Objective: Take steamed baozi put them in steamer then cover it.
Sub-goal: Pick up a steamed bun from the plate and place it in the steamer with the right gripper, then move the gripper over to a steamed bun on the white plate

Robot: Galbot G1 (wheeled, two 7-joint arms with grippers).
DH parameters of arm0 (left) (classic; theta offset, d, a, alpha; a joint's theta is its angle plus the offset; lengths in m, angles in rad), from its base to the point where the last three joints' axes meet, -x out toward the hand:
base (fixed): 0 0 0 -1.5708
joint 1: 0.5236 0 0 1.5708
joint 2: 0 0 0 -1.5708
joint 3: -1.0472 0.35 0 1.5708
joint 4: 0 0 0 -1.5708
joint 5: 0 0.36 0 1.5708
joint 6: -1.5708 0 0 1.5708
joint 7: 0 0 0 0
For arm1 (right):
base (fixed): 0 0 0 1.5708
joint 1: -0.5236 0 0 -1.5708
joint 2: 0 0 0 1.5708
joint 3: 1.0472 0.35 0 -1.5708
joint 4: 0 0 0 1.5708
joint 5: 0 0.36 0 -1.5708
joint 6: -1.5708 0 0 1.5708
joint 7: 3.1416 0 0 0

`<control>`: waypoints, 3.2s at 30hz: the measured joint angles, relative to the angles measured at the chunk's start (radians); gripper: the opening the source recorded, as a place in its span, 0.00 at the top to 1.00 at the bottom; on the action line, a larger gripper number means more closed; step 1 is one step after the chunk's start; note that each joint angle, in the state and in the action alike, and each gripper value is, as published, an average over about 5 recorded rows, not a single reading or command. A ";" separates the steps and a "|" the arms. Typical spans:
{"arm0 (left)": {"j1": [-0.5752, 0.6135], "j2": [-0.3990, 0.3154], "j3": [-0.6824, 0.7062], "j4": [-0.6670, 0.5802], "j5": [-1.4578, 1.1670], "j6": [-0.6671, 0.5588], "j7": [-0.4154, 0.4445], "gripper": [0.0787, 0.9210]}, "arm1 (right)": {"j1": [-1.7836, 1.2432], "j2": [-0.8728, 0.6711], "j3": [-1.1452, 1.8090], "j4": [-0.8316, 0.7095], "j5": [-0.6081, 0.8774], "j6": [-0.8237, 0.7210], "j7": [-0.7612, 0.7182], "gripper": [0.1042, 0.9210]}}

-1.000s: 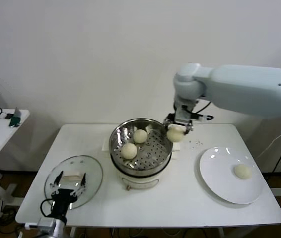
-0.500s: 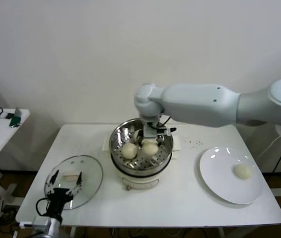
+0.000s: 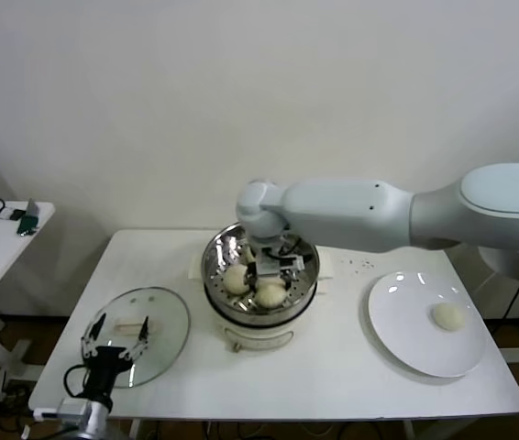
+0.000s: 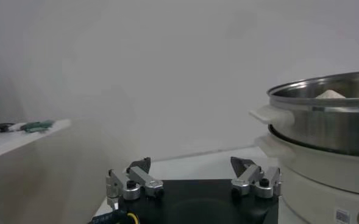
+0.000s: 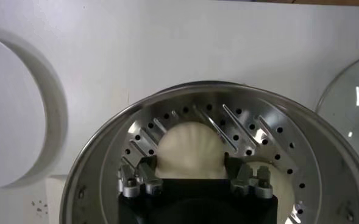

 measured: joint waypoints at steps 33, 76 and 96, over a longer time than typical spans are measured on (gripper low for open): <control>-0.002 0.001 0.007 -0.014 -0.006 -0.005 0.000 0.12 | 0.126 -0.443 0.071 0.069 0.250 -0.370 0.032 0.12; 0.040 -0.034 0.016 -0.080 0.060 0.022 0.001 0.12 | -0.605 -0.756 0.652 -0.444 0.049 -0.431 0.042 0.12; 0.030 -0.035 0.018 -0.081 0.061 0.029 0.000 0.12 | -0.638 -0.645 0.693 -0.566 -0.014 -0.403 0.008 0.12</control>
